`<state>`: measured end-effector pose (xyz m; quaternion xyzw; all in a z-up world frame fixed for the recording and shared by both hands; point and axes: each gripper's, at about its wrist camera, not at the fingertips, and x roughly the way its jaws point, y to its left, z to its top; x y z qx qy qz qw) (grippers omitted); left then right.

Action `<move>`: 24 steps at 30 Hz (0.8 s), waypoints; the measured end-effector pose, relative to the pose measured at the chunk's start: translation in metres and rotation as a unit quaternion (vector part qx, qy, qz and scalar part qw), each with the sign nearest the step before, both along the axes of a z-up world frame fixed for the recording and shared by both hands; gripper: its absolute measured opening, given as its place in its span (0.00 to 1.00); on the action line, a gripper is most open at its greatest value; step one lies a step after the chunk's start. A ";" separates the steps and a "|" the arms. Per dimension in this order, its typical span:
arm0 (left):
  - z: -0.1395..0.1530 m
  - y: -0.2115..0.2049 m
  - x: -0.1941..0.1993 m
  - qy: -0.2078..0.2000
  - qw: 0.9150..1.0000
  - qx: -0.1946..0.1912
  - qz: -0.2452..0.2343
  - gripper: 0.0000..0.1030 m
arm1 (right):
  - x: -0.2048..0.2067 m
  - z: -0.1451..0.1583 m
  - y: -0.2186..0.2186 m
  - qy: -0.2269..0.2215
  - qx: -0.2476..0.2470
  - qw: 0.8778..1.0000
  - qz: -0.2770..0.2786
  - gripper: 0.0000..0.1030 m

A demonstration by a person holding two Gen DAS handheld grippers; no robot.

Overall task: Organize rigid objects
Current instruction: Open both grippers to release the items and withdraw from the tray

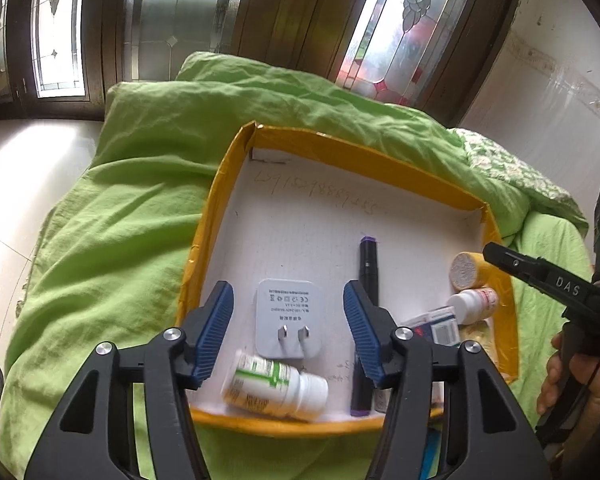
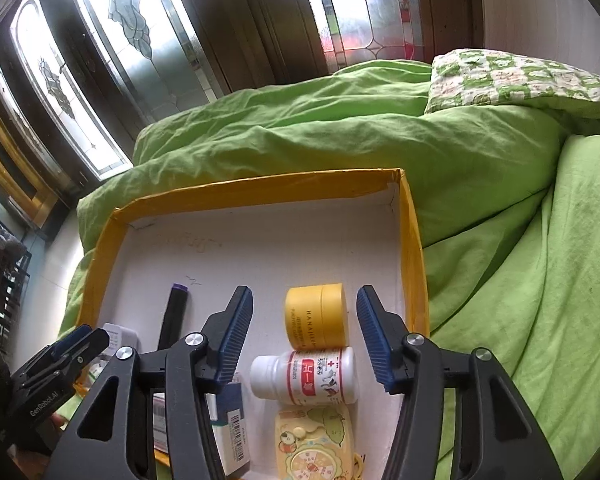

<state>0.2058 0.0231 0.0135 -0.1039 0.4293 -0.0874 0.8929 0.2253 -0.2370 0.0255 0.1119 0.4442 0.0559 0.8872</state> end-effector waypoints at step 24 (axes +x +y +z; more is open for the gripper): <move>-0.025 -0.043 -0.172 0.029 0.992 0.073 -0.101 0.68 | -0.164 -0.003 -0.008 0.074 0.091 0.993 0.027 0.62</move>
